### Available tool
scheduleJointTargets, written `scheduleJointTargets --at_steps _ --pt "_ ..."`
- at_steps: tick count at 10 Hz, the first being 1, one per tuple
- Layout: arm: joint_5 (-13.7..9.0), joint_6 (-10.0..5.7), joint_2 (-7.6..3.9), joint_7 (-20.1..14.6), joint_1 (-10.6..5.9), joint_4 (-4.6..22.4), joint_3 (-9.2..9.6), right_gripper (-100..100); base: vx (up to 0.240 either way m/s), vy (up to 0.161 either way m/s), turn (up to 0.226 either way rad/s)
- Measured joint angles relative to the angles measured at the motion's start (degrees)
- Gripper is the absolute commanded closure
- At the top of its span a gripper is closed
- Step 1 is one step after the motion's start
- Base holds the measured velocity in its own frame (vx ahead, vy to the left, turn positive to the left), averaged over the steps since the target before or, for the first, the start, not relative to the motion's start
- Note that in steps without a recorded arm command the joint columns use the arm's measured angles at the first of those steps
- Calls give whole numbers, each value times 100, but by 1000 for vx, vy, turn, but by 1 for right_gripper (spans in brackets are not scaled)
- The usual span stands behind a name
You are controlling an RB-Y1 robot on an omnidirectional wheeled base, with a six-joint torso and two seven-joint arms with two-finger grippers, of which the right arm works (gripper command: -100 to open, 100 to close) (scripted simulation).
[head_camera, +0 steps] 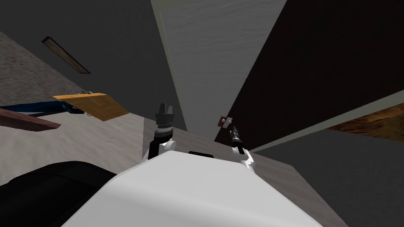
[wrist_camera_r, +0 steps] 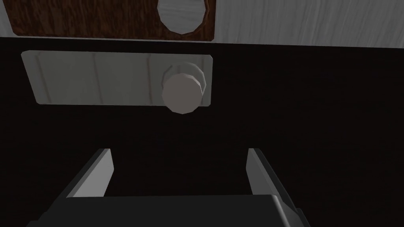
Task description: Pull the door open
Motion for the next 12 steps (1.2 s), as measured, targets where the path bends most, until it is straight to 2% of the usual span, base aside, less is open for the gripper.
scheduleJointTargets --at_steps 1,3,5,6,8,10,12 --pt "-17 -30 -55 26 -42 186 -105 -100 -87 -82 -159" --pt "-60 83 -181 7 186 79 -241 -100 -14 -120 -126" --pt "-83 114 -205 104 217 240 -445 -100 133 -110 -75" --pt "-105 106 -255 123 203 325 -501 -100 187 -66 47" --pt "-118 133 -257 131 161 320 -492 -100 195 -36 80" --pt "-121 75 -215 127 77 331 -397 -100 206 52 154" --pt "-97 47 -92 148 -83 297 -242 -100 212 138 174"
